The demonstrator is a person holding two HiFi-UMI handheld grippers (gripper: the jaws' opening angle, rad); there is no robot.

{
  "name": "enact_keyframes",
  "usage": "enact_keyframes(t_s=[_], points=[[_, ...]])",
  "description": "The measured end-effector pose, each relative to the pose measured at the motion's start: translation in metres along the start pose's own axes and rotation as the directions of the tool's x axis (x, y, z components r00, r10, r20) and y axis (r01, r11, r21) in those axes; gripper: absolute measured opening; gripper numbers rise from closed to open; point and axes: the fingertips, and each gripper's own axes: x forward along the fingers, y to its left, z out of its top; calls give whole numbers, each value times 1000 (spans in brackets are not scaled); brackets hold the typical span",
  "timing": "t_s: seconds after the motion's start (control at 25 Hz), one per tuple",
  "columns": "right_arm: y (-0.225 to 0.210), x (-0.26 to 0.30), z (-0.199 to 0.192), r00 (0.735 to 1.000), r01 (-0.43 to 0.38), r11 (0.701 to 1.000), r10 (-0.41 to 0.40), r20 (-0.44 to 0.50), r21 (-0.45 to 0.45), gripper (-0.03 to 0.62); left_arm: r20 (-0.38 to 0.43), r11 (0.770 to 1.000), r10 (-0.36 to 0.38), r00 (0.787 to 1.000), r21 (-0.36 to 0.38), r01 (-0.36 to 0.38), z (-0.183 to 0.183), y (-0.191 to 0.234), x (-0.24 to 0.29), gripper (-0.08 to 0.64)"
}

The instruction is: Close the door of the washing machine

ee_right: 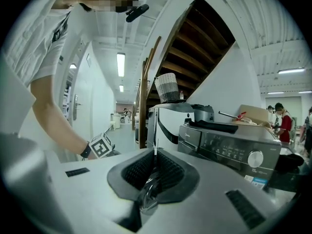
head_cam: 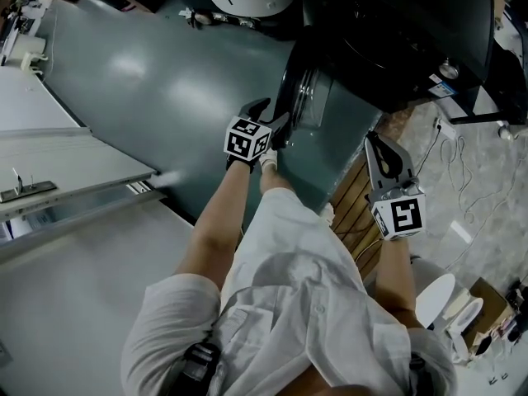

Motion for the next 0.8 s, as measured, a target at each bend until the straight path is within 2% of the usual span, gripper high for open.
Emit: enact_keyframes(t_s=[0.2,0.44,0.56,0.8], points=[[-11,-7,-4,1000,12,1000,-12,-3,4,32,-32,1000,-27,999,6,28,-5,-7,13,259],[-27,-25,-14,999,50,998,-50,-12,26,32,-20,1000,-12,1000,-28,11,-3,-18,18,276],[-32,-33,-18,998,68,997,-68,-11,36,32,-31,1000,-18,999,-17,18,-3,-26,21,276],[-45,-53,-25,994,111,992,-111,-5,55,32,-27,998,-59,998,-16,58,0,-58,37,276]])
